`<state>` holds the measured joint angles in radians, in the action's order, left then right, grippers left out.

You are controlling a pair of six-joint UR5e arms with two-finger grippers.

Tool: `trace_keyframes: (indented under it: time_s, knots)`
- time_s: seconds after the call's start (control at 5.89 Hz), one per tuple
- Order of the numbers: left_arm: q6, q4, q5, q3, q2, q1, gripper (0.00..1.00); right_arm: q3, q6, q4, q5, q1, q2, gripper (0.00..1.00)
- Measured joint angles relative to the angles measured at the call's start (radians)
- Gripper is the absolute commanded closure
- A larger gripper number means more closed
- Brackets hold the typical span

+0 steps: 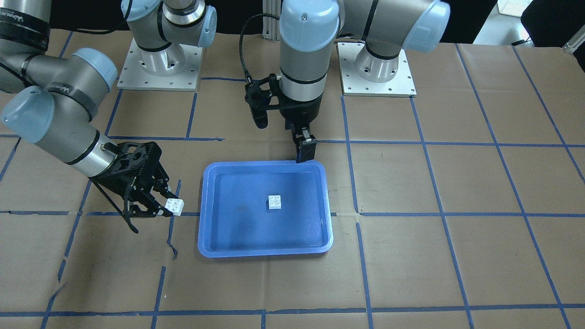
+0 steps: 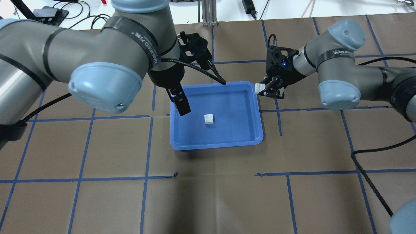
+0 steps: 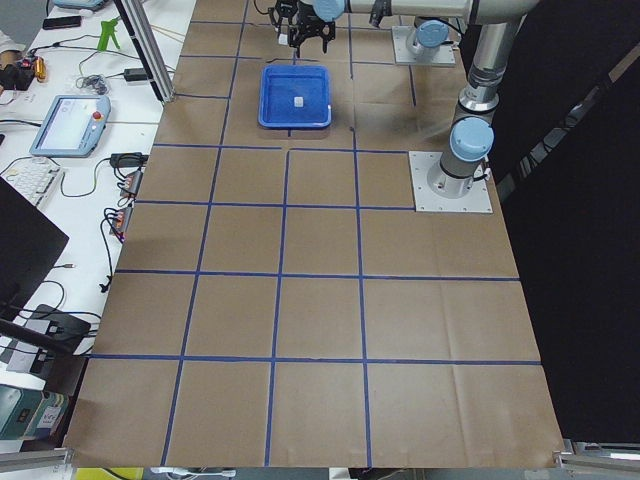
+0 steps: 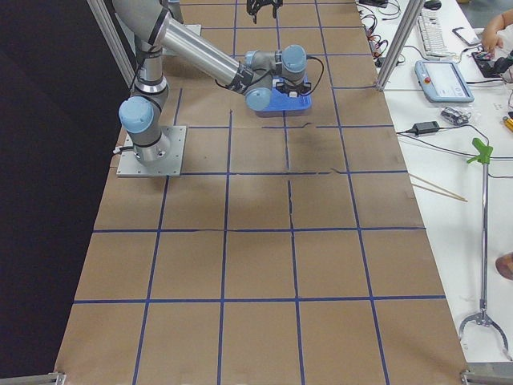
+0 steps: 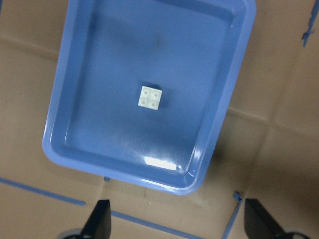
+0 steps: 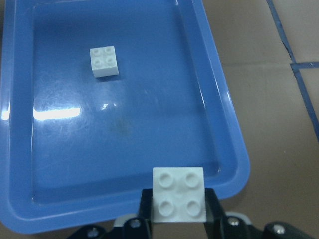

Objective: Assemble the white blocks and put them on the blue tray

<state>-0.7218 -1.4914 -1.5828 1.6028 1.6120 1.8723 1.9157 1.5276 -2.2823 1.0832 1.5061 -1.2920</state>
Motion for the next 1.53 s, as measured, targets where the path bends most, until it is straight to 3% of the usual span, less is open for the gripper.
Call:
trace_keyframes:
  time_s: [0.34,0.85,1.53]
  knots:
    - [0.212,-0.088,-0.006,0.0,-0.102,-0.058,0.01,0.026,-0.011,-0.066,-0.001,0.095,0.038,0.77]
    - [0.568,-0.137,-0.005,-0.007,-0.161,-0.175,0.01,0.054,-0.016,-0.225,-0.001,0.176,0.149,0.77]
    - [0.706,-0.178,0.01,-0.04,-0.192,-0.28,0.01,0.055,-0.047,-0.247,-0.005,0.208,0.174,0.77]
